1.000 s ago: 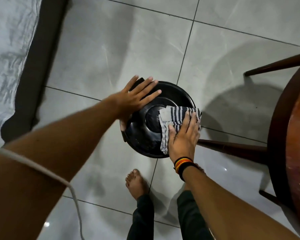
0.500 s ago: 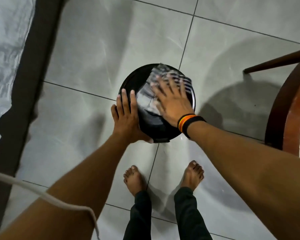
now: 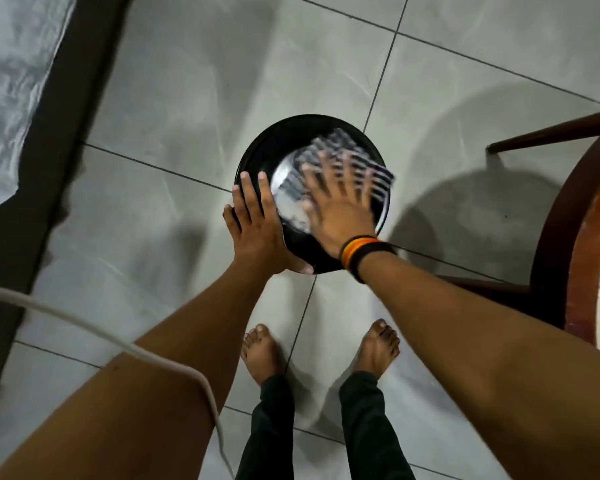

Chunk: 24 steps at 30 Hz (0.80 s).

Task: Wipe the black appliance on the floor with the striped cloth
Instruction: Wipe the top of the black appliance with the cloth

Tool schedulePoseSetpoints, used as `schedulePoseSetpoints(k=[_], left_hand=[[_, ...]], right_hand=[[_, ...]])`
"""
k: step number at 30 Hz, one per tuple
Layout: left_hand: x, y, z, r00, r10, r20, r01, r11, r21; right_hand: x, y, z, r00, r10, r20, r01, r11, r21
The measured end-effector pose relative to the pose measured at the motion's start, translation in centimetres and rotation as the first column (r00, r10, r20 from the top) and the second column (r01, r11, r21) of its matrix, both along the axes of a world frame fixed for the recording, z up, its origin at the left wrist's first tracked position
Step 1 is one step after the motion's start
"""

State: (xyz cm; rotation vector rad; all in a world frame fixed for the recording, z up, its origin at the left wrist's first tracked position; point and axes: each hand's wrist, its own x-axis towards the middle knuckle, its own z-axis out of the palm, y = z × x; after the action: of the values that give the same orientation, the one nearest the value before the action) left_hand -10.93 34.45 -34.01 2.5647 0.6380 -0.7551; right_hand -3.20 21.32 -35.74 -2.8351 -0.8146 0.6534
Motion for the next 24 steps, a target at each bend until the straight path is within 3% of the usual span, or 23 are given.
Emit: schedulePoseSetpoints(k=[2,4,7,9,10,14,16,17,19,21,24], left_hand=[[-0.4,-0.4,0.0,0.998,0.055,0.009,-0.055,0.998,-0.004],[-1.2,-0.7,0.1,0.998,0.068,0.01,-0.068,0.997,-0.027],[-1.4,-1.5,0.1,0.999,0.049,0.003,-0.049,0.998,-0.045],[-1.1,-1.7,-0.1,0.997,0.07,-0.016,-0.071,0.996,-0.052],[-0.9,-1.7,-0.3,0.997,0.073,-0.033,-0.075,0.996,-0.05],[-0.5,-2.2,-0.7,0.989,0.098,-0.114,-0.099,0.995,-0.005],[0.0,-2.8,-0.9,0.982,0.178,-0.065,-0.181,0.983,-0.032],[0.2,-3.0,-0.9,0.977,0.213,-0.03,-0.214,0.976,-0.045],[0.2,-3.2,-0.8,0.97,0.244,0.01,-0.243,0.968,-0.068],[0.0,-3.4,-1.0,0.97,0.244,0.026,-0.242,0.968,-0.062],[-0.1,-3.4,-1.2,0.971,0.24,0.025,-0.238,0.97,-0.055]], right_hand=[[-1.9,0.7,0.0,0.986,0.16,0.044,-0.16,0.987,-0.012],[-3.5,-1.4,0.3,0.977,0.211,0.027,-0.212,0.977,0.02],[-4.4,-4.0,0.5,1.0,-0.011,-0.014,0.012,0.999,0.034],[-3.9,-1.8,0.1,0.985,-0.171,0.0,0.171,0.985,0.009],[-3.4,0.0,0.1,0.984,-0.176,0.021,0.176,0.984,0.003],[1.9,3.5,-0.2,0.967,0.251,0.044,-0.253,0.967,0.032],[5.4,2.2,-0.7,0.938,0.34,0.069,-0.343,0.939,0.04],[7.0,1.4,-1.0,0.955,0.287,0.071,-0.29,0.957,0.032],[8.6,0.0,-1.2,1.0,-0.027,-0.006,0.027,0.997,0.066],[7.7,-1.1,-0.9,0.936,-0.347,-0.056,0.352,0.926,0.135],[2.0,-1.7,-0.3,0.794,-0.599,-0.103,0.607,0.771,0.193]])
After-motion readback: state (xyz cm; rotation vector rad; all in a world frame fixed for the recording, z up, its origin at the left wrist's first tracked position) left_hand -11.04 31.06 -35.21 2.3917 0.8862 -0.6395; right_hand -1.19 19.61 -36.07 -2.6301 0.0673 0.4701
